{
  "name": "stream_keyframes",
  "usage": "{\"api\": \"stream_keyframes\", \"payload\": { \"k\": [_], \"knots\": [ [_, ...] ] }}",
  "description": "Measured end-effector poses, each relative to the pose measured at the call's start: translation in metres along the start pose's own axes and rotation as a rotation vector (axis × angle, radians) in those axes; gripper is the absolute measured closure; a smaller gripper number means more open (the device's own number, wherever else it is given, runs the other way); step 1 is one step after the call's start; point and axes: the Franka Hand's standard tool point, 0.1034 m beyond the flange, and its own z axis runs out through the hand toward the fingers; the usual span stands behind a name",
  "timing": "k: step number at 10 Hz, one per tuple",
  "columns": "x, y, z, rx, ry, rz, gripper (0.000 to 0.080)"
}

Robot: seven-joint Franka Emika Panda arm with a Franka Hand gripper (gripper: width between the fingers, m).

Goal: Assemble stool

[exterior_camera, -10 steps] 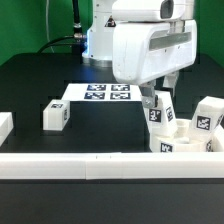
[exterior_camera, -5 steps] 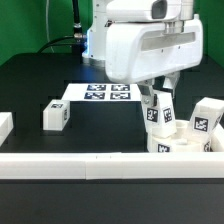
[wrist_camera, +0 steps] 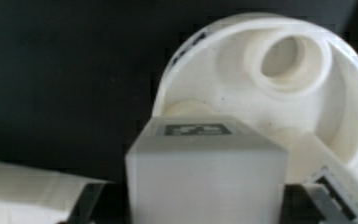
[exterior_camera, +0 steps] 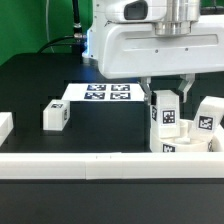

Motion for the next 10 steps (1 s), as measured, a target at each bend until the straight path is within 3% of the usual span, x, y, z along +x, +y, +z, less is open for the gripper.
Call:
{"api": "stream_keyframes", "payload": {
  "k": [6,10],
  "knots": [
    [0.0003,-0.0039,0.0004,0.016,-0.002,0.357,0.0462],
    [-0.0018,-0.0113,0.0015,0.066,-0.021,0.867,0.0462]
  ]
}}
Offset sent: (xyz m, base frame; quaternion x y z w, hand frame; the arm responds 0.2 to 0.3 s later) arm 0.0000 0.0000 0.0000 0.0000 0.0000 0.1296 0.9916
